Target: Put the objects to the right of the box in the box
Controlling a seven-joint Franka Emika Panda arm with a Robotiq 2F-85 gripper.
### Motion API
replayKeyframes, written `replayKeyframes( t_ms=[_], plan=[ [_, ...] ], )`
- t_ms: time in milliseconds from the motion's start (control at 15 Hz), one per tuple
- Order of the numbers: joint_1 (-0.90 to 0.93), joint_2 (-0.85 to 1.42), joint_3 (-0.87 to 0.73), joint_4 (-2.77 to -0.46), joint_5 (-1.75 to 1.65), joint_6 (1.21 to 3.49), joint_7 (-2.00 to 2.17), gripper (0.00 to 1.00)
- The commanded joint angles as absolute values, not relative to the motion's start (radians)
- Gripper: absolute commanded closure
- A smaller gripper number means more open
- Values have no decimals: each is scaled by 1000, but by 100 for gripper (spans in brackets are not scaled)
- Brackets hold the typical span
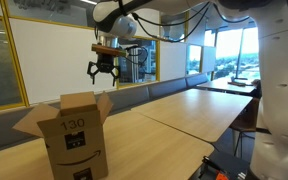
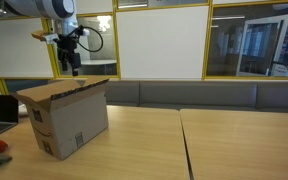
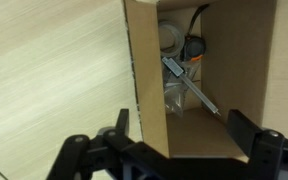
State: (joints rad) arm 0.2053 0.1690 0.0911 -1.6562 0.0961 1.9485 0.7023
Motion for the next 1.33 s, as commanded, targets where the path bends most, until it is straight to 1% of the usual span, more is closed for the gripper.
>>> replayKeyframes(
  t_ms=[0, 533, 733, 1000, 1267],
  plan=[
    [188, -51, 89, -1898, 59, 2014, 781, 0],
    [89, -404, 99, -2347, 100, 2076, 842, 0],
    [49, -523, 87, -2529, 113, 2085, 801, 0],
    [50, -630, 78, -2672, 86, 1960, 576, 0],
    [52, -739, 80, -2733, 76, 1810, 363, 0]
  ],
)
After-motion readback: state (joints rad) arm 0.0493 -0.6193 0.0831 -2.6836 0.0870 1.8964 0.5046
